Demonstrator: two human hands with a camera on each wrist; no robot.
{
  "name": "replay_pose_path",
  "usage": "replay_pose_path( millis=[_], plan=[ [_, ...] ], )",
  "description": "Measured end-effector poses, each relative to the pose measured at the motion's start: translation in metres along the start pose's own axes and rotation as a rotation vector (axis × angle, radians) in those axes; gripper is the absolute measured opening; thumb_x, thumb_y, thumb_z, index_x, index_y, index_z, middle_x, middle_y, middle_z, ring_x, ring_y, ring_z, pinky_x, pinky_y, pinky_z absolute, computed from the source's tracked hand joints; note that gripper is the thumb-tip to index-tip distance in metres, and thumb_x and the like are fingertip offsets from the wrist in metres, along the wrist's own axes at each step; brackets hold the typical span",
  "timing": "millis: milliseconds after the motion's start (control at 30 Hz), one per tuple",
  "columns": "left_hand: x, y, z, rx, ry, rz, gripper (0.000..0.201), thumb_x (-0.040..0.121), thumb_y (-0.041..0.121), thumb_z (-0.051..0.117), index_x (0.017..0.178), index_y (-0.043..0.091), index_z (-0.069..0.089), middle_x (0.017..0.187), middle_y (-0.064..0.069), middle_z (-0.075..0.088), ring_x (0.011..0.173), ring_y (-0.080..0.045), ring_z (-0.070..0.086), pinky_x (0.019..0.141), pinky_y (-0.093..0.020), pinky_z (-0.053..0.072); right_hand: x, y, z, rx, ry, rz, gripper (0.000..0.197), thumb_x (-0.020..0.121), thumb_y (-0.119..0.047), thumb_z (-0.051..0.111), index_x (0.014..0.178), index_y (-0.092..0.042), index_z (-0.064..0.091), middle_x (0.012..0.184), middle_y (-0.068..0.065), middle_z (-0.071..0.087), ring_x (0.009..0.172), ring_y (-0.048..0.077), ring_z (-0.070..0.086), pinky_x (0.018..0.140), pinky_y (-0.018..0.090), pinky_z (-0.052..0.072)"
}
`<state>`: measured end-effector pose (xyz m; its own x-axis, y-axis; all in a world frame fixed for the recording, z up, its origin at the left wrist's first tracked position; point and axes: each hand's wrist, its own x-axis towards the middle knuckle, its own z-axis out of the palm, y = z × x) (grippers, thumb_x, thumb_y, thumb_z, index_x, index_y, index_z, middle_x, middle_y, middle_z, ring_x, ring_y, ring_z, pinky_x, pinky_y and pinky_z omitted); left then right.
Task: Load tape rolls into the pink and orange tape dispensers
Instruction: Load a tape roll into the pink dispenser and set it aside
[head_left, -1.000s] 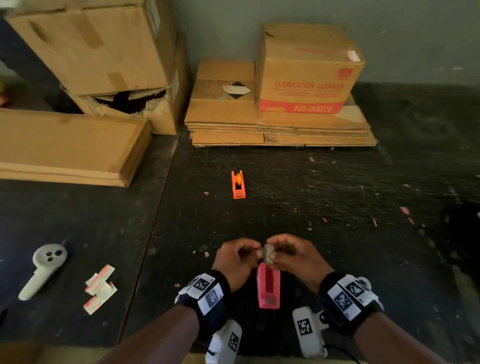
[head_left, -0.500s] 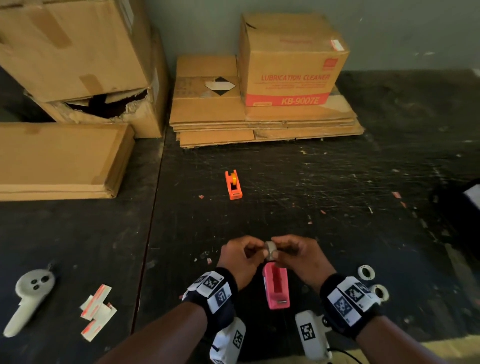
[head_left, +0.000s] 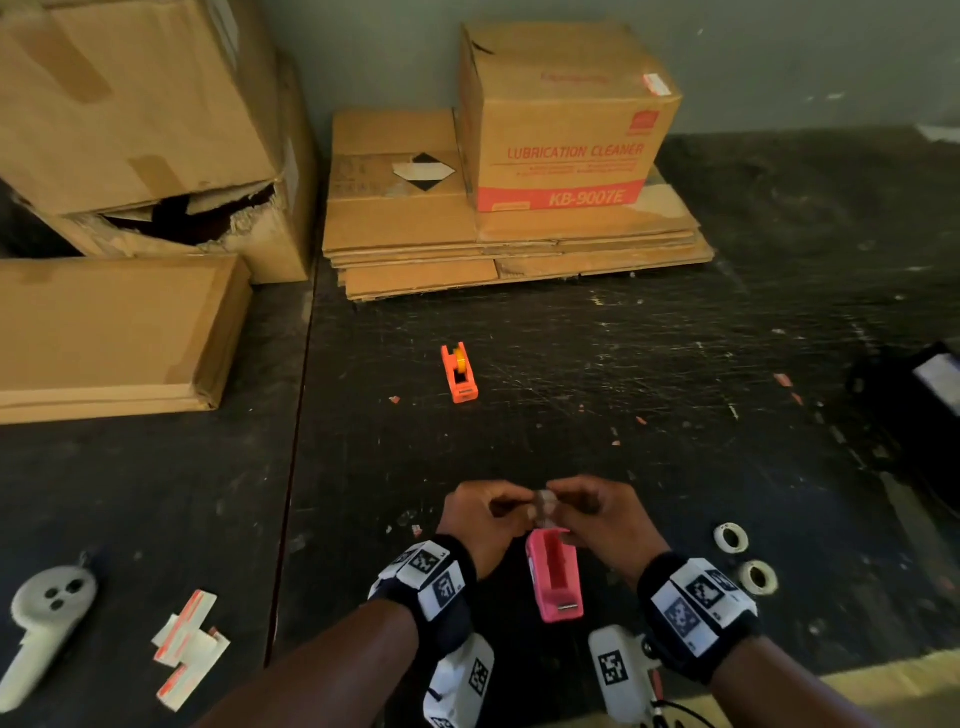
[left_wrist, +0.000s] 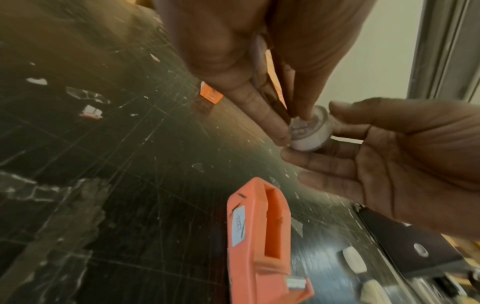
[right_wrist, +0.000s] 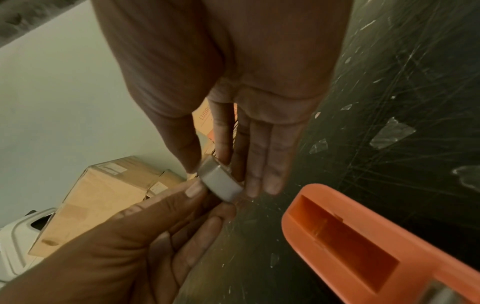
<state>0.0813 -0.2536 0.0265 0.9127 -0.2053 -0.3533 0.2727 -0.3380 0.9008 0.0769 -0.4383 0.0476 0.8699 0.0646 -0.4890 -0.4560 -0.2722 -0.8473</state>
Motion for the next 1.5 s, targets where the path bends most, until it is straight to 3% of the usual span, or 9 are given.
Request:
replay_pose_path(
  millis=[200, 433, 600, 733, 966, 1100, 1233, 1366, 1500],
  plan=[
    [0.004, -0.008, 0.013, 0.041, -0.191, -0.045, 0.048, 0.091, 0.010, 0.065, 0.087, 0.057, 0.073, 0.105, 0.010, 0.078, 0.100, -0.008, 0.073, 0.097, -0.040, 0.058, -0.007, 0.027, -0.004, -0.099, 0.155, 0.061, 0.025, 0.073, -0.028, 0.087, 0.095, -0.029, 0.075, 0.093, -0.002, 0.080, 0.090, 0.011, 0.075, 0.090, 0.038, 0.060],
    [0.003, -0.019, 0.023, 0.021, -0.269, -0.083, 0.046, 0.088, -0.001, 0.060, 0.099, 0.039, 0.078, 0.107, 0.001, 0.079, 0.099, -0.014, 0.075, 0.096, -0.041, 0.059, -0.020, 0.039, 0.003, -0.216, 0.261, 0.116, 0.030, 0.077, -0.030, 0.085, 0.104, -0.023, 0.075, 0.092, -0.006, 0.077, 0.088, 0.006, 0.071, 0.084, 0.030, 0.060],
    [0.000, -0.022, 0.016, 0.124, -0.174, -0.117, 0.045, 0.089, -0.003, 0.049, 0.106, 0.027, 0.077, 0.108, 0.003, 0.078, 0.098, -0.007, 0.073, 0.098, -0.035, 0.057, -0.033, 0.044, 0.021, -0.324, 0.346, 0.062, 0.008, 0.082, -0.033, 0.079, 0.090, -0.029, 0.076, 0.073, -0.014, 0.072, 0.071, -0.003, 0.068, 0.064, 0.015, 0.054],
    [-0.006, -0.020, 0.009, 0.381, -0.184, -0.006, 0.042, 0.091, 0.002, 0.052, 0.121, 0.027, 0.070, 0.125, 0.007, 0.068, 0.114, -0.008, 0.063, 0.104, -0.023, 0.047, -0.041, 0.054, 0.033, -0.408, 0.367, 0.048, 0.014, 0.085, -0.030, 0.075, 0.098, -0.023, 0.076, 0.081, -0.007, 0.071, 0.081, 0.015, 0.069, 0.076, 0.029, 0.055],
    [-0.008, -0.020, 0.010, 0.529, -0.239, 0.123, 0.042, 0.090, 0.001, 0.051, 0.123, 0.020, 0.070, 0.129, 0.002, 0.065, 0.119, -0.013, 0.060, 0.102, -0.017, 0.041, -0.035, 0.056, 0.039, -0.546, 0.405, 0.003, 0.017, 0.090, -0.034, 0.066, 0.101, -0.023, 0.074, 0.104, 0.002, 0.071, 0.092, 0.024, 0.067, 0.074, 0.028, 0.044],
    [-0.005, -0.020, 0.009, 0.554, -0.271, 0.131, 0.041, 0.090, 0.003, 0.053, 0.123, 0.019, 0.069, 0.129, 0.002, 0.064, 0.118, -0.013, 0.060, 0.106, -0.025, 0.046, -0.034, 0.051, 0.043, -0.620, 0.381, 0.001, 0.024, 0.092, -0.032, 0.062, 0.112, -0.022, 0.071, 0.113, 0.003, 0.070, 0.102, 0.028, 0.067, 0.083, 0.034, 0.050],
    [-0.005, -0.016, 0.010, 0.592, -0.315, 0.167, 0.043, 0.092, 0.010, 0.053, 0.132, 0.023, 0.061, 0.139, 0.004, 0.057, 0.126, -0.015, 0.056, 0.106, -0.024, 0.041, -0.032, 0.055, 0.046, -0.598, 0.372, 0.000, 0.019, 0.092, -0.027, 0.061, 0.109, -0.022, 0.069, 0.111, 0.002, 0.067, 0.097, 0.025, 0.066, 0.077, 0.031, 0.049],
    [-0.004, -0.017, 0.015, 0.659, -0.391, 0.172, 0.053, 0.093, 0.015, 0.051, 0.143, 0.033, 0.049, 0.153, 0.010, 0.044, 0.139, -0.015, 0.044, 0.117, -0.036, 0.037, -0.036, 0.061, 0.047, -0.589, 0.381, -0.010, 0.016, 0.091, -0.024, 0.063, 0.104, -0.021, 0.071, 0.105, 0.002, 0.067, 0.093, 0.025, 0.066, 0.075, 0.034, 0.050],
    [-0.001, -0.022, 0.017, 0.712, -0.411, 0.203, 0.047, 0.093, 0.021, 0.056, 0.138, 0.035, 0.053, 0.148, 0.011, 0.046, 0.133, -0.017, 0.048, 0.111, -0.039, 0.043, -0.039, 0.064, 0.049, -0.563, 0.400, -0.033, 0.017, 0.091, -0.031, 0.065, 0.101, -0.020, 0.073, 0.101, 0.002, 0.065, 0.089, 0.025, 0.065, 0.077, 0.039, 0.054]
  ],
)
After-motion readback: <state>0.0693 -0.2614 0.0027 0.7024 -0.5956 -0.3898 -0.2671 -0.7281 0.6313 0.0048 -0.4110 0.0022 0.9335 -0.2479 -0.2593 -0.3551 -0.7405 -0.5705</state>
